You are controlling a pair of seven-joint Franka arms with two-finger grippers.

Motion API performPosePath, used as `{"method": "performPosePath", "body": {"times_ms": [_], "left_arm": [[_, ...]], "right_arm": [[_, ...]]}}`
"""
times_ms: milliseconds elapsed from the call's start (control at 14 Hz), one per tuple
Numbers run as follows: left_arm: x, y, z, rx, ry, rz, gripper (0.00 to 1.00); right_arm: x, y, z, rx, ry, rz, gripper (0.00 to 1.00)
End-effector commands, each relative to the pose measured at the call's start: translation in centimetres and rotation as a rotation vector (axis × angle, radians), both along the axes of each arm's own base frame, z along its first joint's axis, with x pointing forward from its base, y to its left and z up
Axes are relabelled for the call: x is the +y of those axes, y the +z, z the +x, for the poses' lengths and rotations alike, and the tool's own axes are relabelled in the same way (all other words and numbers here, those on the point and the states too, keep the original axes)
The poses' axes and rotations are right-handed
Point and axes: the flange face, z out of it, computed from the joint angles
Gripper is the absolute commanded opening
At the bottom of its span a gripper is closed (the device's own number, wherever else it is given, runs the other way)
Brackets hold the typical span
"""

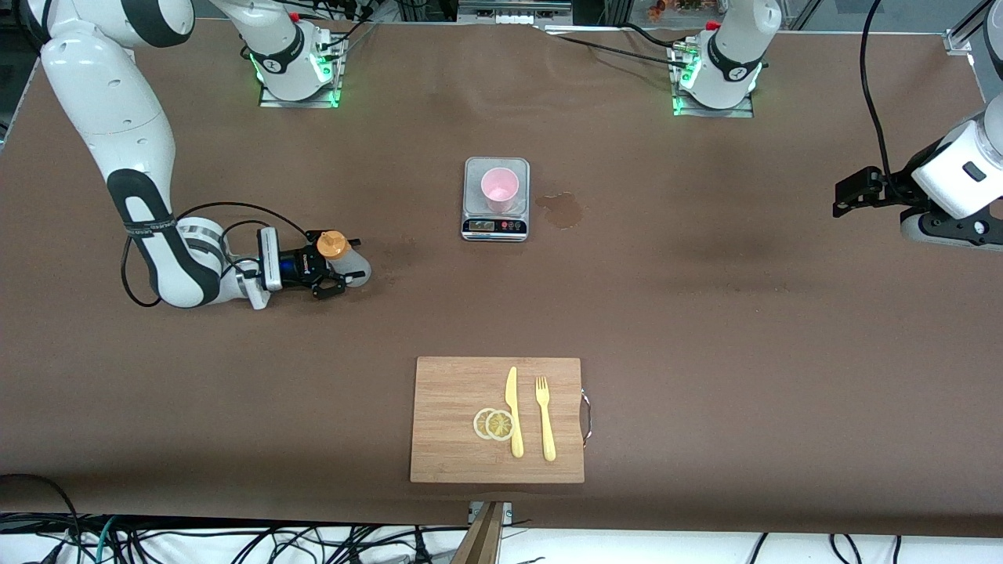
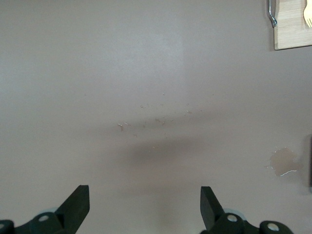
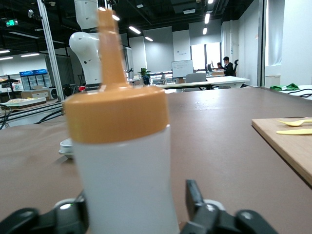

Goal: Add sauce to pink cup with both arms
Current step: 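Open the right gripper and release the sauce bottle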

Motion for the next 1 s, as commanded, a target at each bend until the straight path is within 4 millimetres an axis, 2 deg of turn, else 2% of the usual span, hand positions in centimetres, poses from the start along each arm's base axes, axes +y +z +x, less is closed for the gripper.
{"method": "performPosePath", "body": {"times_ms": [0, 71, 143, 500, 643, 786, 929], "left_arm": [[0.1, 0.6, 0.2, 0.002, -0.004, -0.010, 1.00], [0.1, 0.6, 0.2, 0.003, -0.004, -0.010, 1.00], [0.1, 0.5, 0.3, 0.005, -0.004, -0.010, 1.00], [0.1, 0.5, 0.3, 0.005, -0.002, -0.010, 1.00], [0.1, 0.6, 0.2, 0.002, -0.002, -0.010, 1.00], [0.1, 0.5, 0.3, 0.005, -0.002, -0.010, 1.00], [0.1, 0.5, 0.3, 0.005, -0.004, -0.010, 1.00]], "right_arm": [[-1.0, 0.6, 0.6, -0.014, -0.010, 0.018, 1.00], [-2.1, 1.0, 0.9, -0.019, -0.018, 0.000, 1.00], [-2.8, 2.3, 1.4, -0.040, 0.007, -0.033, 1.00], [-7.0, 9.8, 2.8, -0.048, 0.086, -0.251, 1.00], [-7.8, 12.3, 3.1, -0.028, 0.091, -0.319, 1.00], [-9.1, 17.7, 3.6, 0.017, 0.066, -0.501, 1.00], [-8.8, 23.7, 3.6, 0.078, 0.032, -0.690, 1.00]]}}
